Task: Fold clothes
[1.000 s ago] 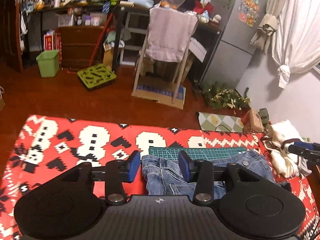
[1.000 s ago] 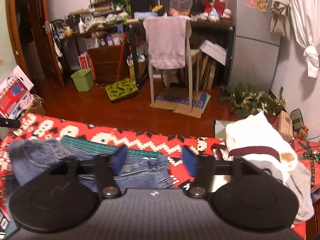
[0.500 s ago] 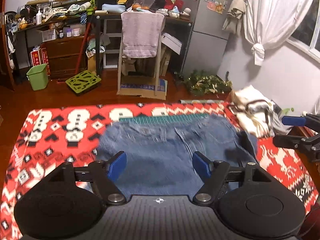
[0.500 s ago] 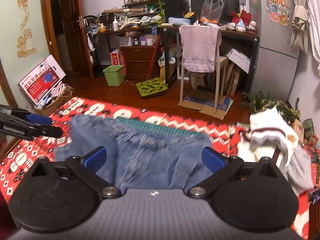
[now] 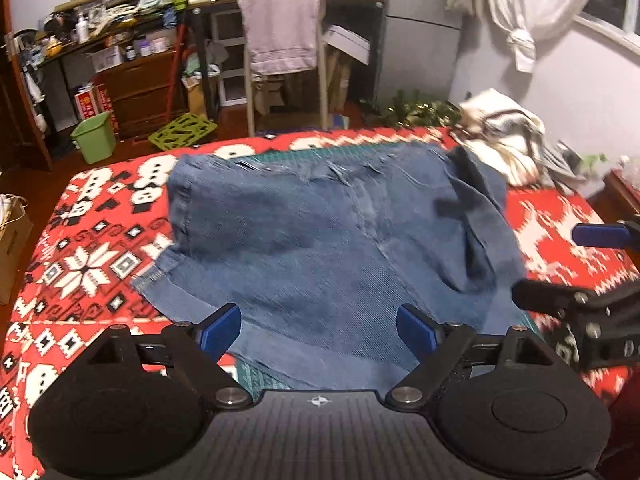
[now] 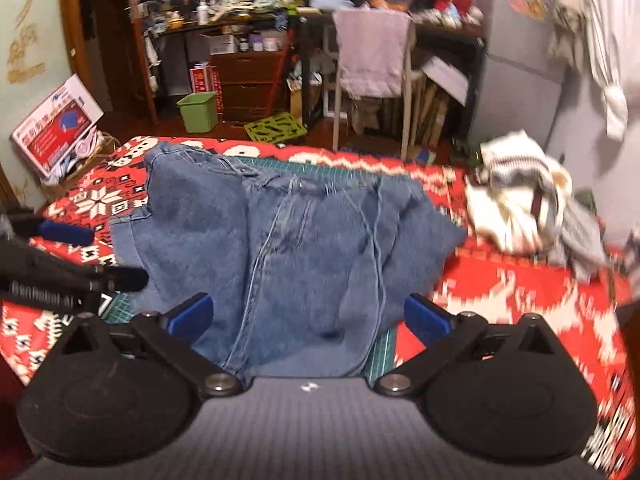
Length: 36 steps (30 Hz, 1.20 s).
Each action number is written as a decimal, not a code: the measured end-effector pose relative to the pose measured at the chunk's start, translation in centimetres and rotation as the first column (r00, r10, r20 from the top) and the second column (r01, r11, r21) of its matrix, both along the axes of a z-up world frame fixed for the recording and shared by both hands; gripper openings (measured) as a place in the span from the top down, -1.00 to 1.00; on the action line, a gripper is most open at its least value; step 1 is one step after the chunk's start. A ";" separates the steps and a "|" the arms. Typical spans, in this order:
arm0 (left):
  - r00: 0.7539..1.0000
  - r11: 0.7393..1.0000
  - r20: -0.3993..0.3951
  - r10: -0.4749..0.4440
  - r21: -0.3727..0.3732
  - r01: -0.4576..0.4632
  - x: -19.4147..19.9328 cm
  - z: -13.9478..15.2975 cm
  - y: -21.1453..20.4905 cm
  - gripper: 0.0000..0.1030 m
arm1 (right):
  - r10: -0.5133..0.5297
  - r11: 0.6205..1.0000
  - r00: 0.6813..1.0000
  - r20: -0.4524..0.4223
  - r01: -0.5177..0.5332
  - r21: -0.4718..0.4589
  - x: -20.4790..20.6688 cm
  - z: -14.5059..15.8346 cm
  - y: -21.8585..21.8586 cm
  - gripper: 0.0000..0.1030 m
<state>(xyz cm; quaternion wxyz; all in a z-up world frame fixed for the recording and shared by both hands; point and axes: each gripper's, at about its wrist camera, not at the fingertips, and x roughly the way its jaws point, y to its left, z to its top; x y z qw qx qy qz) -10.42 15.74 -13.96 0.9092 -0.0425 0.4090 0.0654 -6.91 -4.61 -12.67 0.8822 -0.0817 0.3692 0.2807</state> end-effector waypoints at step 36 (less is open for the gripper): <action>0.974 0.979 -0.096 0.203 0.019 -0.202 0.7 0.8 2.0 -0.58 | -0.171 0.984 0.985 -0.034 0.169 -0.055 4.7 -0.7 -1.3 -0.16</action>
